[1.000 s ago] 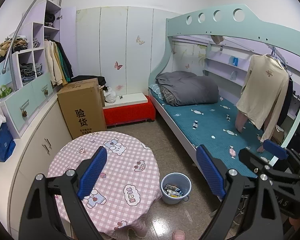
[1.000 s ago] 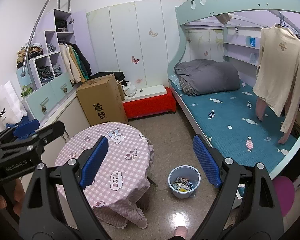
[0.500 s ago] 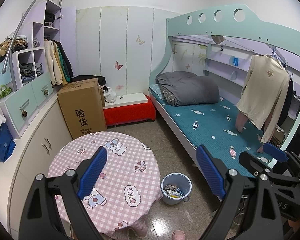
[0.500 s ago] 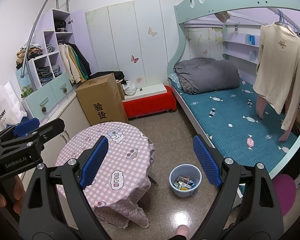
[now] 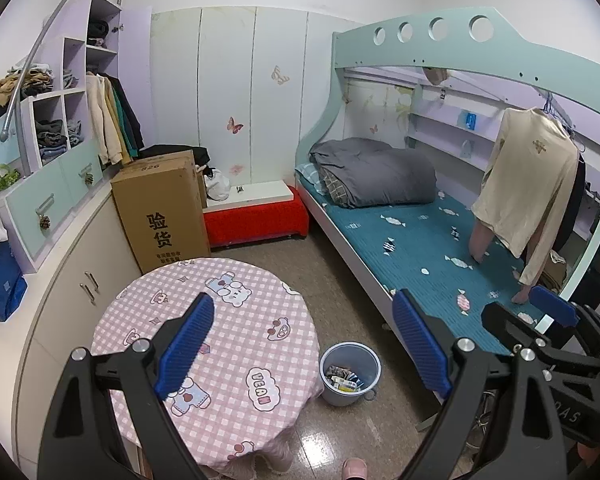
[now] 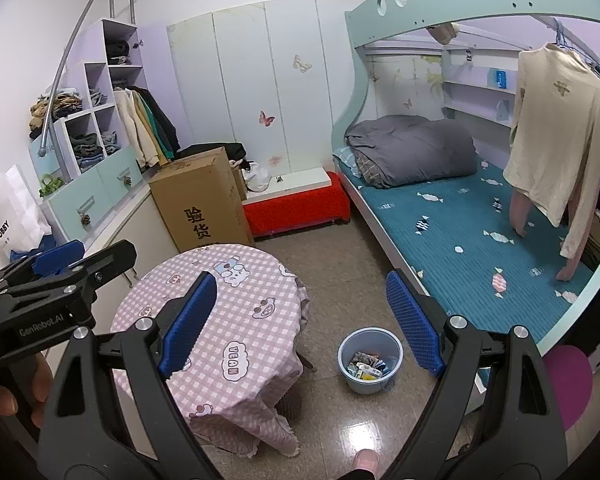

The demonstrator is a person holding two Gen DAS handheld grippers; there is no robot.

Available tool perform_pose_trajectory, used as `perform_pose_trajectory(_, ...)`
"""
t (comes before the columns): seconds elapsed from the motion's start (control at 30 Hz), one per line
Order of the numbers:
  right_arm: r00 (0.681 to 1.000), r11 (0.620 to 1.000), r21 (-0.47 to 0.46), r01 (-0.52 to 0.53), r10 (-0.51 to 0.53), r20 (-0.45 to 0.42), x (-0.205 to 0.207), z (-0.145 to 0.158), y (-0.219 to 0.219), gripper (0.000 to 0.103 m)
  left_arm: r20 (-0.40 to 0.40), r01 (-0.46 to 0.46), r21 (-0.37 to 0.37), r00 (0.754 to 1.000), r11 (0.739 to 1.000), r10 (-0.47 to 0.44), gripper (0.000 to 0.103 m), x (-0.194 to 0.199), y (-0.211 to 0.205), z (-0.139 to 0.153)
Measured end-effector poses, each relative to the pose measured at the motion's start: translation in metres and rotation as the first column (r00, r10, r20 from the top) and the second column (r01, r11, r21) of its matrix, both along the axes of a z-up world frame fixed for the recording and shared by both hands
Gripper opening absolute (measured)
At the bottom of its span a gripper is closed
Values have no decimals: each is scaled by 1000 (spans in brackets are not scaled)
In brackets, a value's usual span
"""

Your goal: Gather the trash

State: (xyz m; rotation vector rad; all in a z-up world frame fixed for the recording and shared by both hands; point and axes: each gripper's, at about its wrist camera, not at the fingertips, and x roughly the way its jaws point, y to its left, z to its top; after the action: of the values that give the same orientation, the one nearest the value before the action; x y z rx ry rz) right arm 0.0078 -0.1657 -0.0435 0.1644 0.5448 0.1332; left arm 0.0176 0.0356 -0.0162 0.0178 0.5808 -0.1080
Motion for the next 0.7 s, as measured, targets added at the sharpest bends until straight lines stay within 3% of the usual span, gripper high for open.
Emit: perform_pose_trajectory(0.7, 1000, 1000, -8, 6, -6, -27, 18, -7, 19, 85, -19, 16, -12, 1000, 1000, -16, 89, 17, 7, -11)
